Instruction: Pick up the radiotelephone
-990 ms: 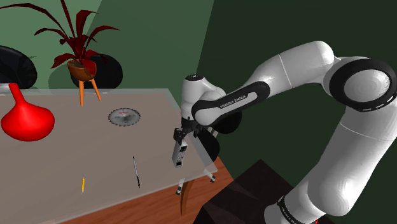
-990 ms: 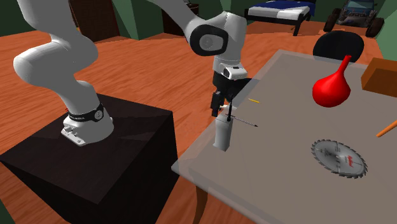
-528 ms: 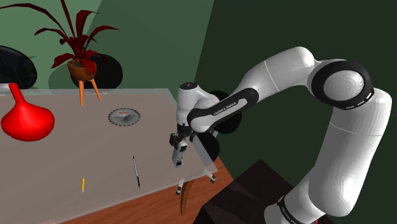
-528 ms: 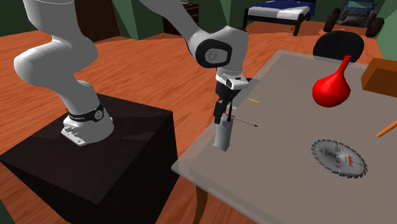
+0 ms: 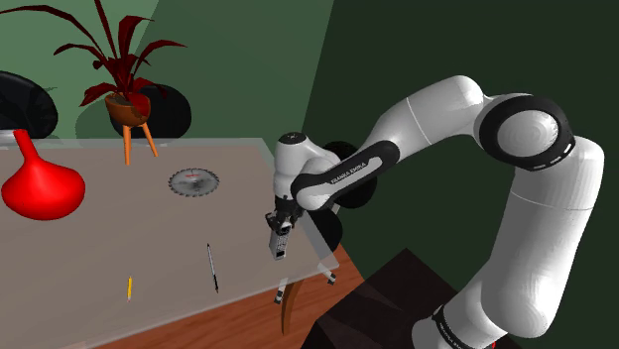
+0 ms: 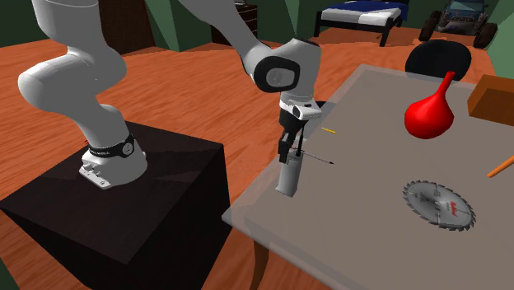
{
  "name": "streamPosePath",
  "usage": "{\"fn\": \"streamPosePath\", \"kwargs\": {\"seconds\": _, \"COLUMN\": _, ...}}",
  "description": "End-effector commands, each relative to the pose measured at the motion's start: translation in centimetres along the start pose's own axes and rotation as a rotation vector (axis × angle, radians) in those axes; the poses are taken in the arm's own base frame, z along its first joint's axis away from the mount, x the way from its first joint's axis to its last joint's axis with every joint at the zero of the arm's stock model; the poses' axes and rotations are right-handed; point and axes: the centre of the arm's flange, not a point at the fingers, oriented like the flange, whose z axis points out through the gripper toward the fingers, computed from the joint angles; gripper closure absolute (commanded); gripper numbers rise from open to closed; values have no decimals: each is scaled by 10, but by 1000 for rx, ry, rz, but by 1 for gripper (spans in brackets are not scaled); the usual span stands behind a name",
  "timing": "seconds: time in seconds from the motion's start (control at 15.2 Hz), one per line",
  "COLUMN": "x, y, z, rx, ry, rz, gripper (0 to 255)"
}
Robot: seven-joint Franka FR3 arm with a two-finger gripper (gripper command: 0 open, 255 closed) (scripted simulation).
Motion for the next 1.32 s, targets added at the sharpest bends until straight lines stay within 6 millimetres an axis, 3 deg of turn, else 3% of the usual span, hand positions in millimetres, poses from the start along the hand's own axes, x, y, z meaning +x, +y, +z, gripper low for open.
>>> {"fn": "streamPosePath", "kwargs": {"seconds": 0.0, "x": 0, "y": 0, "z": 2, "rx": -1, "ry": -3, "rz": 1, "gripper": 255}}
{"fn": "streamPosePath", "kwargs": {"seconds": 0.26, "x": -1, "y": 2, "z": 1, "rx": -1, "ry": -3, "rz": 1, "gripper": 255}}
{"fn": "streamPosePath", "kwargs": {"seconds": 1.25, "x": -5, "y": 11, "z": -77, "rx": -1, "ry": -3, "rz": 1, "gripper": 255}}
